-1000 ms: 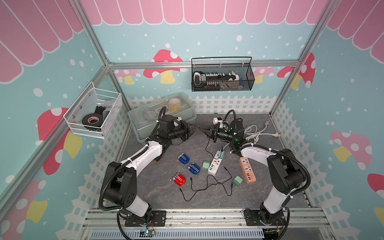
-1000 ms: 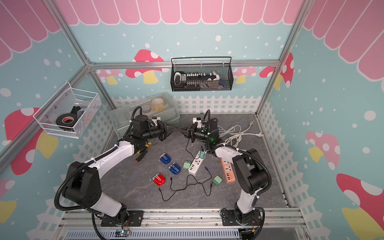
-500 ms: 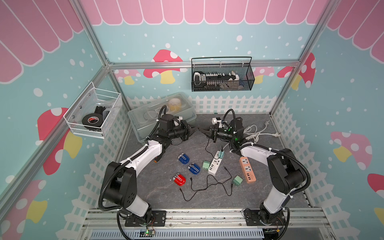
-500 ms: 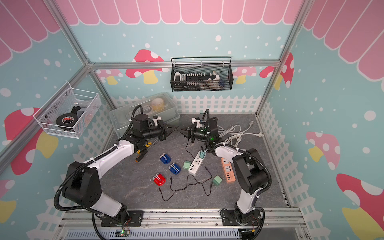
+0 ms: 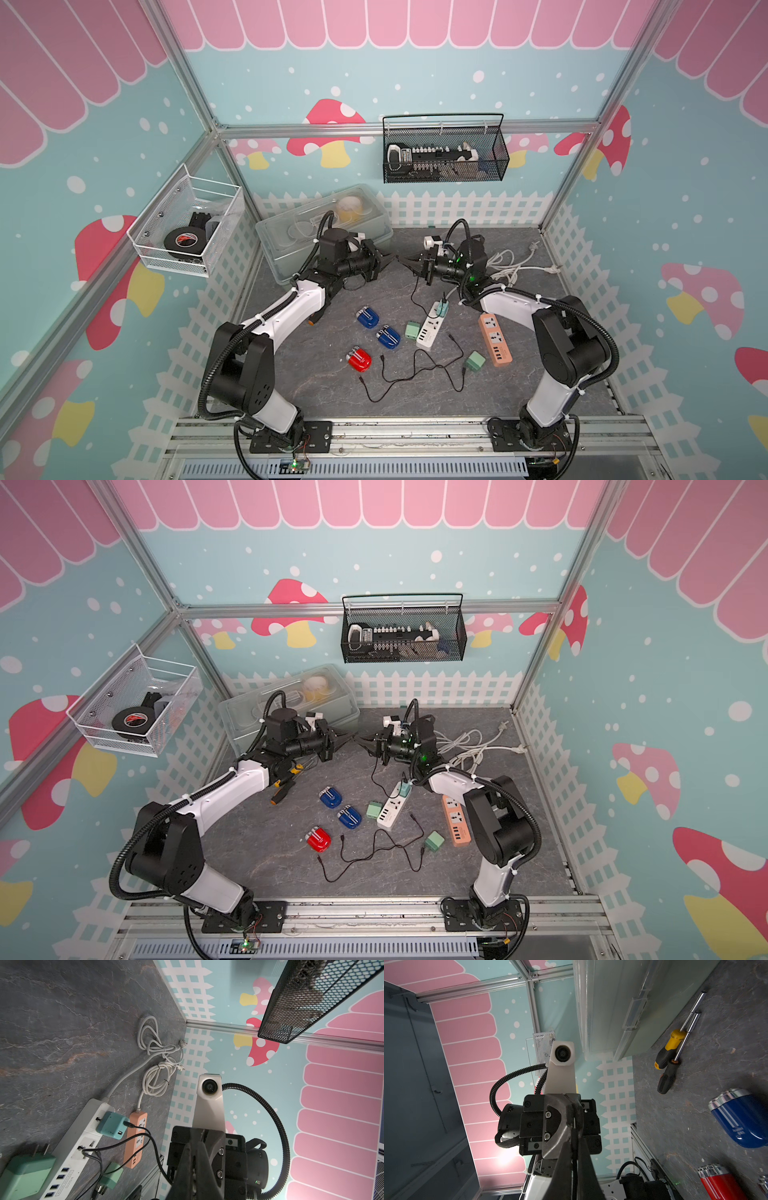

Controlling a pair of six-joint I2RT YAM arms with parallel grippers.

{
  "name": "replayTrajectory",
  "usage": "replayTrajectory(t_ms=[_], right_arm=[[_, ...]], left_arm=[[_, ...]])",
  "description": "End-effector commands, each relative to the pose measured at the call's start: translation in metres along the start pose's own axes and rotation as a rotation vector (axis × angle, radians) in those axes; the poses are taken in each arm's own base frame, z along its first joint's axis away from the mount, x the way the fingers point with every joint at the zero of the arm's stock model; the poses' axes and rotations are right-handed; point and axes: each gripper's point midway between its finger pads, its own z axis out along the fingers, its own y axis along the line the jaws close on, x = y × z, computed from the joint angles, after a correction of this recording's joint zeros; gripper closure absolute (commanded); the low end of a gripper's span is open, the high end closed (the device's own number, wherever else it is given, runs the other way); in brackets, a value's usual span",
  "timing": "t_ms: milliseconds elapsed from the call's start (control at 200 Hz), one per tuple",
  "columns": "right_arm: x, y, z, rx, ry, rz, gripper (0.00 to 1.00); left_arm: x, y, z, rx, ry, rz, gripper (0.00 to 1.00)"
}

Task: Charge the electric shaver
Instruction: Pick up the charging cable from the center of the board.

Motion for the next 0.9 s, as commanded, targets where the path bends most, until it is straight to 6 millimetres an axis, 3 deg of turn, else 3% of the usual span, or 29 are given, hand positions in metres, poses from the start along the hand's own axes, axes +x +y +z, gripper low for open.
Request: replayTrajectory(t_ms=[0, 195, 285, 495, 645, 780, 890], right_arm=[[-0.004, 0.007, 0.003, -0.041, -0.016, -0.011, 0.86], [-0.003, 0.010, 0.006, -0.046, -0.016, -0.003, 0.82], [-0.004, 0.008, 0.004, -0.046, -0.025, 0.002, 0.90], [-0.002, 0.005, 0.001, -0.045, -0.034, 0.010, 0.91], [-0.004, 0.006, 0.000, -0.045, -0.042, 0.011, 1.00], [-0.001, 0.004, 0.000, -0.030, -0.028, -0.008, 1.00], [0.008, -0.003, -0.006, 0.026, 0.024, -0.077, 1.00]], left_arm=[[0.011, -0.003, 0.005, 0.016, 0.020, 0.005, 1.00], [0.013, 0.000, 0.006, 0.013, 0.006, 0.001, 1.00], [0.012, -0.001, 0.005, 0.014, 0.000, 0.006, 1.00], [0.012, 0.000, 0.003, 0.011, -0.010, 0.007, 1.00], [0.012, -0.001, 0.002, 0.015, -0.014, 0.008, 1.00], [0.012, 0.001, -0.003, -0.004, -0.021, 0.005, 1.00], [0.003, 0.018, -0.027, -0.143, -0.079, -0.005, 0.70]])
